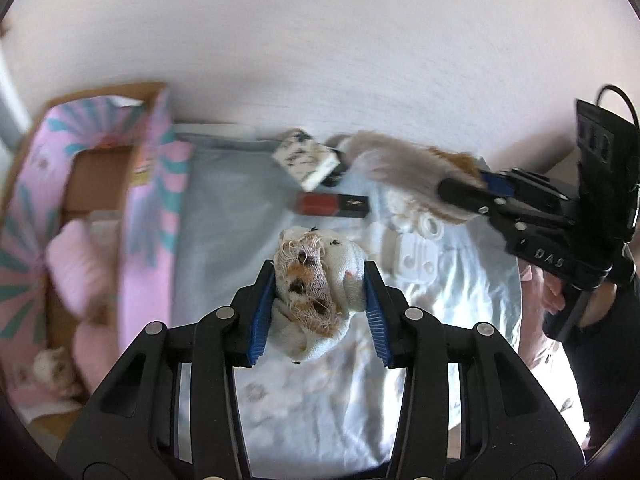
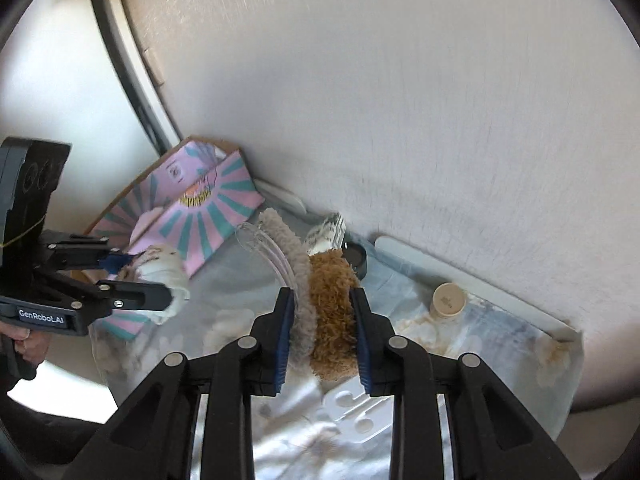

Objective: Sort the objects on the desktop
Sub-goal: 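Grasp the patterned sock with left tool while right tool grasps the brown brush, then carry the patterned sock and brown brush with both tools over the cardboard box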

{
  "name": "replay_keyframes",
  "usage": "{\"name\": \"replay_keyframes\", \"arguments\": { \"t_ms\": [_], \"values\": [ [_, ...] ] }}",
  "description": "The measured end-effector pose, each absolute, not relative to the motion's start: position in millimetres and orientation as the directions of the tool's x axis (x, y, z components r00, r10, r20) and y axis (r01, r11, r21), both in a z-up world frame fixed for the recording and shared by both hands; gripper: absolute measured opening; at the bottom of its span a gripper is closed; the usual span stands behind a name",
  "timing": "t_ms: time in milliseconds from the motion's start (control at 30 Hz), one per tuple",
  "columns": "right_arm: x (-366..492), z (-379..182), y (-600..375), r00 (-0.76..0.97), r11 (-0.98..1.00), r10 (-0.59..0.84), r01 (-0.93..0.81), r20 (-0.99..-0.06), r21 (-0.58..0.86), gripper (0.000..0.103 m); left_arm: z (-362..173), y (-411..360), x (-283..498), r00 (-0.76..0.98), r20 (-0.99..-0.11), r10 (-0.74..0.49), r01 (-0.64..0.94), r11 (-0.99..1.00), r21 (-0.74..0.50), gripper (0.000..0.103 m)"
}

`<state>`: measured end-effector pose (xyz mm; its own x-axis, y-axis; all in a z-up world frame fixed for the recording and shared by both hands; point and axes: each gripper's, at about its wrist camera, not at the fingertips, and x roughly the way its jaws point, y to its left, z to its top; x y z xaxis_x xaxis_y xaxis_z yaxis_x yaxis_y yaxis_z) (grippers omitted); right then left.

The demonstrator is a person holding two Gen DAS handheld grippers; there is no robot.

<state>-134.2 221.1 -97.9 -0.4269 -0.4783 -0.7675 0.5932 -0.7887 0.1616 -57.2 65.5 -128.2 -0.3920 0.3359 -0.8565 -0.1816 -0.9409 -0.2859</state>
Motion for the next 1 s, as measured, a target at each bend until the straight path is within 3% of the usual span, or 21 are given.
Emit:
{"name": "replay_keyframes", "arguments": {
  "t_ms": [200, 567, 1000],
  "values": [
    [-133, -66, 198, -0.466, -0.817, -0.447, 0.560, -0.764, 0.136, 0.026, -90, 6, -35, -0.458, -0.828, 0.324, -0.129, -0.946, -0.299, 0.038],
    [-130, -3, 116, -0.471, -0.736, -0.518, 0.671, -0.714, 0.091, 0.026, -44, -58, -11, -0.568, -0.774, 0.279, -0.055, -0.952, -0.302, 0.038],
    [-129, -4, 20, -0.368, -0.620, -0.564, 0.780, -0.739, 0.085, 0.026, -46, -128, 5, -0.605, -0.770, 0.203, 0.061, -0.952, -0.300, 0.038]
  ]
}}
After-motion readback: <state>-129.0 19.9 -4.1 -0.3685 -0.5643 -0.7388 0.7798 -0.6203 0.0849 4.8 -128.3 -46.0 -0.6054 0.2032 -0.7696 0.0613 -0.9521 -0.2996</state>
